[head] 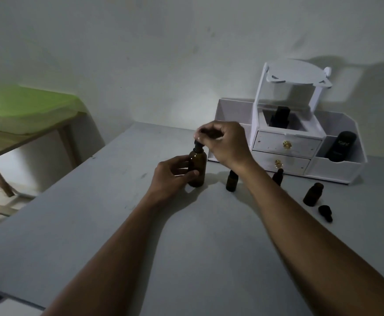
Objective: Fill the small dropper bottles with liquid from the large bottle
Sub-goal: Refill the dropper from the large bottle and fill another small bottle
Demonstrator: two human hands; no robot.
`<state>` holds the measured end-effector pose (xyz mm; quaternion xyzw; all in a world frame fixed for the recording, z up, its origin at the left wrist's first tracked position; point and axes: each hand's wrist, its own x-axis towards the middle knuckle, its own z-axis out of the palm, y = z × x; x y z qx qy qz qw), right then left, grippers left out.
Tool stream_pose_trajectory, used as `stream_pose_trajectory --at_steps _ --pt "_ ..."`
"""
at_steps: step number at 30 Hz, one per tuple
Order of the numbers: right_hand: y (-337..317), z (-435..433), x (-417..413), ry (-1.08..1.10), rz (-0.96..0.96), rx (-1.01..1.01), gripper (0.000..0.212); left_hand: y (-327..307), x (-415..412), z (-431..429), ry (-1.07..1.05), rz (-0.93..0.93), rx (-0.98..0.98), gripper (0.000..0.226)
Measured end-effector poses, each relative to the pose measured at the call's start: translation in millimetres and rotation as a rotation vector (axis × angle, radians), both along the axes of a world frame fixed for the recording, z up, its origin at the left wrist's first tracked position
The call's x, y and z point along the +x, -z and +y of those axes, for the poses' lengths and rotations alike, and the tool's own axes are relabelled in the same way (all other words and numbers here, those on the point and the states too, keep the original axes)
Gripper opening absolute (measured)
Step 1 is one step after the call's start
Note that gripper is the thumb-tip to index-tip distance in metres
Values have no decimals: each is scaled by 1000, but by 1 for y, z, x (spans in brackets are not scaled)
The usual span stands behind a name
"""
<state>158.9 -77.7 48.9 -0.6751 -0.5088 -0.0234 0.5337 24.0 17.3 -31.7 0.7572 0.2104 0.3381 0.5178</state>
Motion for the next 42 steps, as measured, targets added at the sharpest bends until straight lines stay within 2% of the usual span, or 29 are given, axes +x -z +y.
stream_pose_trajectory --at_steps 21,25,29,34,38,42 --pt "7 11 -5 103 -30 15 7 -2 -2 -3 -1 12 20 50" --pt "-2 4 -7 63 -42 69 10 -3 -3 -4 -2 16 14 50" --pt "-34 -10 -9 42 -30 223 9 -2 -3 -4 -20 -1 7 55" --pt "-71 -49 -7 42 4 474 8 -3 -4 -22 -261 -132 181 71" --pt "-83 -94 12 73 44 560 4 -15 4 -49 -429 -263 407 53" --pt "-88 -140 45 160 47 546 4 -29 22 -97 -398 -371 491 34"
